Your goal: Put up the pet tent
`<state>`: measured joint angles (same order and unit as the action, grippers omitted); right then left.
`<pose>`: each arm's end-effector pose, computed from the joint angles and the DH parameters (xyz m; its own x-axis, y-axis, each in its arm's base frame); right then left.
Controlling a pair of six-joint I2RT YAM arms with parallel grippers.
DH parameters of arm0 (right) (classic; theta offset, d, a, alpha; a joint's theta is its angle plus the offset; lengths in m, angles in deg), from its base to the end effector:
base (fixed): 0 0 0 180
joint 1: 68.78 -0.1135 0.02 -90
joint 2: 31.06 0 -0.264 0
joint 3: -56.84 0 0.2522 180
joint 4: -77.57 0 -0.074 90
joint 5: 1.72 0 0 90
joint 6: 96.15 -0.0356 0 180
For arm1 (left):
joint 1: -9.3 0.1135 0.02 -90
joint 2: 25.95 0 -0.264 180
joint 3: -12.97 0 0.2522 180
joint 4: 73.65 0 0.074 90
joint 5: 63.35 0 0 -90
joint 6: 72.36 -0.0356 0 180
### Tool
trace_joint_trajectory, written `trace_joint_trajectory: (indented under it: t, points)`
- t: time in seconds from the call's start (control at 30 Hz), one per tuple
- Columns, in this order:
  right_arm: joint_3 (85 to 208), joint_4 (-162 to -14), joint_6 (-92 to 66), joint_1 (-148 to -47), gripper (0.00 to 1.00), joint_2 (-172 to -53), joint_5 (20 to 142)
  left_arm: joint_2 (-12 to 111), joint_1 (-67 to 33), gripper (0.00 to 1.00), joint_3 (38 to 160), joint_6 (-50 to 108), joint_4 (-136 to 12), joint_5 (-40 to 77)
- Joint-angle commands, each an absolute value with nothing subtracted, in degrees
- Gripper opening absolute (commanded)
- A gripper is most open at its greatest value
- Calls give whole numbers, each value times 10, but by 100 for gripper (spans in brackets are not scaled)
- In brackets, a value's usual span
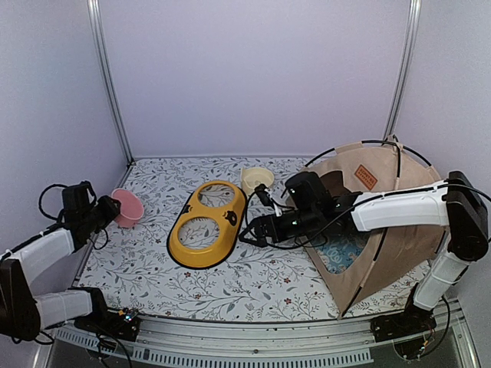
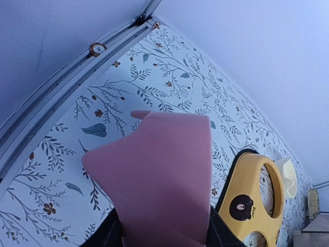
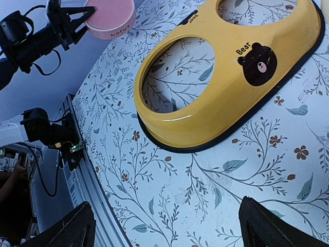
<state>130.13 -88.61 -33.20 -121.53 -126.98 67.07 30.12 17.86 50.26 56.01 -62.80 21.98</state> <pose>0.2114 0.2993 0.2154 -0.7379 -0.2699 -0.6186 -0.6542 0.5113 0.5572 0.2047 0.0279 0.1972 -0.3347 -0.6760 -0.6565 -0.3649 0.7353 -0.5711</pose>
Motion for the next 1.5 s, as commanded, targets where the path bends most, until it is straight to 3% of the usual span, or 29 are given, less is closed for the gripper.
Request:
trace_joint_trajectory:
  t: [0.0, 0.43, 0.93, 1.47]
  points:
    - [1330, -872, -346, -1210, 99, -1286, 725, 307, 134, 8, 551, 511, -674, 223]
    - [1431, -828, -366, -1231, 99, -1338, 835, 368, -49, 8, 697, 337, -632, 292]
    - [1501, -733, -348, -1234, 99, -1282, 935, 600, -227, 8, 904, 146, -602, 442]
    - [1481, -703, -348, -1234, 99, -1214, 957, 824, -289, 8, 1092, 84, -522, 573]
